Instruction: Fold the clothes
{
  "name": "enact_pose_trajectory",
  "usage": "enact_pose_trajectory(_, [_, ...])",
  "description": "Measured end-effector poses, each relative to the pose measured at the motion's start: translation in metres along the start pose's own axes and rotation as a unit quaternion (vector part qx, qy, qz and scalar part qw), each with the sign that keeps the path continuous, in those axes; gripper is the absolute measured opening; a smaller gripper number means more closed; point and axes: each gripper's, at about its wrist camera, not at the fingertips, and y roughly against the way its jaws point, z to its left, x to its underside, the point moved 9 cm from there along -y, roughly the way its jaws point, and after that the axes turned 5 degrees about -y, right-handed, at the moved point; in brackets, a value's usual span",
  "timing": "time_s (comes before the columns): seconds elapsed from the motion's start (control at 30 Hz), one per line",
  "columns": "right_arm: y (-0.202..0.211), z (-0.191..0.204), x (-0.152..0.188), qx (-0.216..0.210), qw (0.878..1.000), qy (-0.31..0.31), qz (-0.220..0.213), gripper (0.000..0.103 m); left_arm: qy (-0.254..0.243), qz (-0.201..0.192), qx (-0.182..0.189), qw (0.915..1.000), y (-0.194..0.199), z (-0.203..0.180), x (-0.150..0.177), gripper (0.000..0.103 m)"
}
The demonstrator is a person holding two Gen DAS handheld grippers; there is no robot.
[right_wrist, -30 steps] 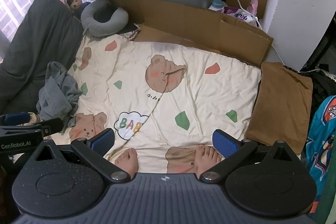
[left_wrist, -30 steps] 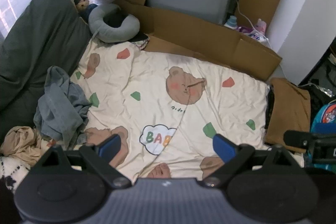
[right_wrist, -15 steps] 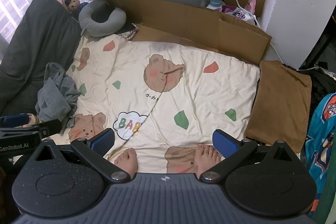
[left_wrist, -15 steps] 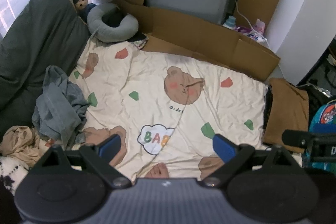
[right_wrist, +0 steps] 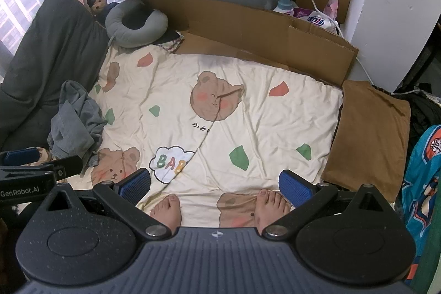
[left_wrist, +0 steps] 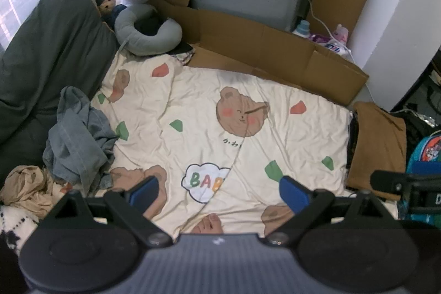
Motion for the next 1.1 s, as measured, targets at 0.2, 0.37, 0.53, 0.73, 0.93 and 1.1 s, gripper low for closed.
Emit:
enact_pose_trajectory(0.2, [-0.0004,0.0004,0.0007,0.000,1.000,0.001,0.000,0.102,0.001,0.002,0.001,1.0000,-0.0005,0.0012,-0.0012,0.096])
enact_pose_trajectory(0.37, [-0.0009,-0.0005,0.0015,-0.001,1.000,0.001,0.000,0.102,0.002,0.002,0.003,1.0000,-0.0007,0.0030,-0.0021,0.096])
enact_pose_trajectory(0.53, [-0.0007,-0.0003,0.0009,0.000,1.000,0.002,0.000,0.102,0.003,0.002,0.005,1.0000,-0.0003,0.0036,-0.0012,0.096])
enact_pose_trajectory(0.73, [-0.0004,-0.0006,0.0005,0.000,1.000,0.001,-0.002,0.102,0.002,0.001,0.003,1.0000,-0.0004,0.0028,-0.0021,0.096])
enact_pose_trajectory(0.93, [0.0004,-0.0011,0.0012,0.003,1.000,0.001,-0.005,0.102,0.002,0.001,0.002,1.0000,0.0001,-0.0005,-0.0027,0.096])
enact_pose_trajectory(1.1, [0.0031,0.0008,0.0021,0.011,1.000,0.011,-0.006,0.102,-0.012,-0.006,0.010,0.9999,0.0037,-0.0051,-0.0049,0.096])
